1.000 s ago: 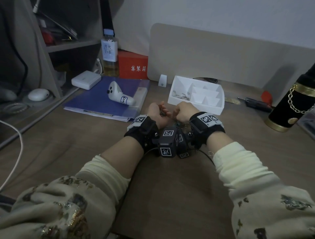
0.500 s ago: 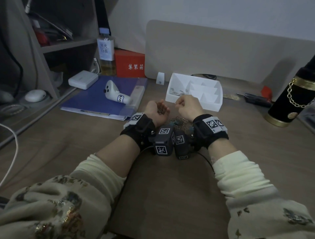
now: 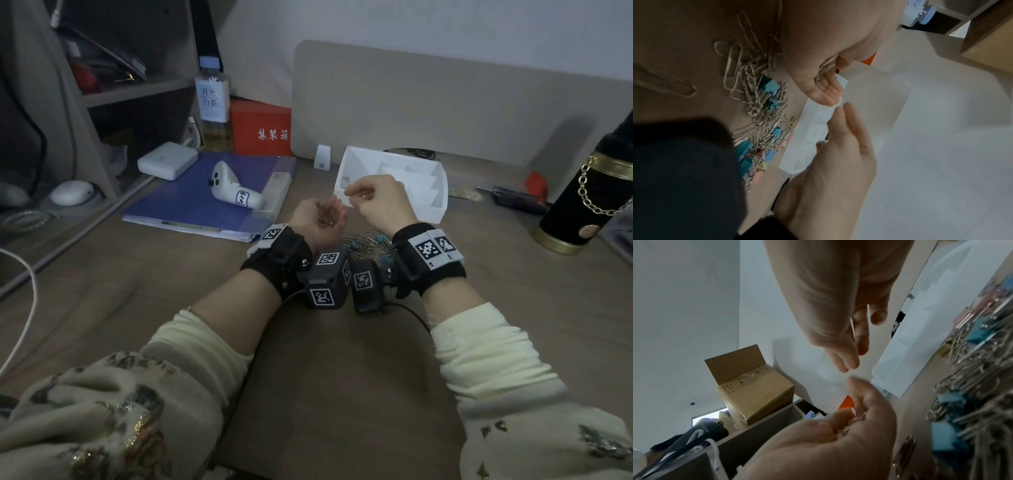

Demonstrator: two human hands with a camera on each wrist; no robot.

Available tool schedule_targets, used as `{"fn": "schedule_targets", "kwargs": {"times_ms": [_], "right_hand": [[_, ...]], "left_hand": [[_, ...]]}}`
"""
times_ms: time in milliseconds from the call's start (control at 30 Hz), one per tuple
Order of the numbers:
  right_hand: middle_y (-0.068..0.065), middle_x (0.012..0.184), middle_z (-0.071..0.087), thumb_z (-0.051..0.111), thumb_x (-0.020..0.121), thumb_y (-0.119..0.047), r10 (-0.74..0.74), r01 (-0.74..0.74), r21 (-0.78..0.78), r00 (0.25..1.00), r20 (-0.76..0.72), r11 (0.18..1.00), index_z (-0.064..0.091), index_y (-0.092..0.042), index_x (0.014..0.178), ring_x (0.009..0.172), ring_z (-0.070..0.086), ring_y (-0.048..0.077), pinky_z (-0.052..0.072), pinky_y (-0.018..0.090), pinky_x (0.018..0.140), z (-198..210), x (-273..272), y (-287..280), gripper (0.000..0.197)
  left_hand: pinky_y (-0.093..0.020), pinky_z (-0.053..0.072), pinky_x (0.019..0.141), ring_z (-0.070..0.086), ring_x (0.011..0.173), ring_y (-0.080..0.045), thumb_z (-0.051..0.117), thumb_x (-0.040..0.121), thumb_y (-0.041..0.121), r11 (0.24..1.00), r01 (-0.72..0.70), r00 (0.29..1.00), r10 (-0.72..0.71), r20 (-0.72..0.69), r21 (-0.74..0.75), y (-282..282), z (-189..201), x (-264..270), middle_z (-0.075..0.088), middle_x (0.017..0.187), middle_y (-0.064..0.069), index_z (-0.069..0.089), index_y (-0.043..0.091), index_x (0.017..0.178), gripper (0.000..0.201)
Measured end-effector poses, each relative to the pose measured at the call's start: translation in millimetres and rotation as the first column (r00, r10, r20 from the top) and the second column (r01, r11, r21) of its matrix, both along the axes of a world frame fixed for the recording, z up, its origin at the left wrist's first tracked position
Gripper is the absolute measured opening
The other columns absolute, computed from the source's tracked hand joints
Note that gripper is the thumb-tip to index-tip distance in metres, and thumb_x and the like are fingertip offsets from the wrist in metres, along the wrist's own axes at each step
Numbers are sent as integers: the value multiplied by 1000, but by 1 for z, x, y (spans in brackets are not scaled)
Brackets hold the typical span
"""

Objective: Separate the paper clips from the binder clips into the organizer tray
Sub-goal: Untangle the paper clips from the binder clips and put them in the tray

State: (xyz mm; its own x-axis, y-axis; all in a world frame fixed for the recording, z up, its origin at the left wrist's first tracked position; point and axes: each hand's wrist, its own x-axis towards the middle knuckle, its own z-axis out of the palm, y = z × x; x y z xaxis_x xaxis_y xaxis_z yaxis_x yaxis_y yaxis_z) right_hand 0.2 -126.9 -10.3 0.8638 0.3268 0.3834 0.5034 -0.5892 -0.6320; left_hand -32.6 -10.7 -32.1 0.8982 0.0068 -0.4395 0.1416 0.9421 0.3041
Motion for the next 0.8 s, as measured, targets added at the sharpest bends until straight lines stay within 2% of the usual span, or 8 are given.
{"fn": "schedule_targets", "kwargs": {"times_ms": [67, 133, 267, 367, 500, 700, 800], "right_hand": [[0, 90, 68, 59, 81, 1, -28, 23, -116, 999, -36, 993, 73, -15, 91, 88, 63, 13, 50, 23, 85, -3, 5, -6, 24], [1, 91, 67, 62, 77, 6, -16, -19, -263, 992, -129, 965, 72, -16, 93, 93, 64, 17, 50, 26, 86, -5, 9, -12, 28], [0, 103, 63, 74, 75, -4, -19, -108, -400, 954, -299, 910, 66, -15, 108, 99, 59, 16, 45, 24, 87, -7, 8, -19, 35], [0, 109, 63, 75, 78, -16, -12, -146, -467, 948, -319, 872, 63, -16, 116, 99, 56, 15, 43, 23, 87, -9, 7, -20, 40], [2, 111, 65, 76, 77, -18, -9, -157, -476, 945, -328, 866, 64, -16, 114, 104, 59, 19, 46, 28, 94, -10, 8, -21, 39], [-3, 90, 63, 73, 78, -16, 9, -172, -499, 950, -311, 849, 67, -18, 100, 86, 57, 14, 42, 23, 72, -10, 5, -19, 23], [-4, 84, 62, 70, 80, -14, 32, -187, -522, 956, -292, 832, 69, -16, 94, 81, 56, 13, 42, 23, 71, -10, 2, -18, 14]], "left_hand": [[-18, 40, 51, 45, 57, -9, 32, 100, 16, 998, -28, 1000, 29, -2, 62, 3, 1, 0, 52, 58, -2, 55, 7, 74, 36], [-17, 34, 50, 41, 54, -9, 31, 100, 15, 996, -43, 999, 44, -13, 82, 4, 1, 2, 50, 44, -2, 55, 9, 71, 38], [-18, 32, 50, 39, 53, -10, 31, 98, 13, 995, -40, 999, 41, -11, 96, 4, -1, 2, 47, 52, -1, 54, 9, 70, 37], [-18, 34, 50, 40, 53, -9, 31, 98, 13, 995, -36, 999, 37, -4, 89, 7, 0, 4, 48, 46, -1, 55, 9, 70, 37], [-20, 35, 49, 41, 53, -9, 30, 99, 15, 995, -43, 999, 44, -7, 93, 8, -1, 6, 48, 45, -1, 56, 9, 71, 39], [-20, 36, 49, 42, 53, -8, 31, 99, 13, 993, -42, 999, 43, -11, 111, 7, -1, 4, 48, 43, -1, 56, 9, 72, 37], [-20, 36, 50, 42, 53, -9, 32, 98, 13, 992, -47, 999, 50, -17, 118, 4, -1, 3, 48, 47, -1, 56, 8, 72, 37]]}}
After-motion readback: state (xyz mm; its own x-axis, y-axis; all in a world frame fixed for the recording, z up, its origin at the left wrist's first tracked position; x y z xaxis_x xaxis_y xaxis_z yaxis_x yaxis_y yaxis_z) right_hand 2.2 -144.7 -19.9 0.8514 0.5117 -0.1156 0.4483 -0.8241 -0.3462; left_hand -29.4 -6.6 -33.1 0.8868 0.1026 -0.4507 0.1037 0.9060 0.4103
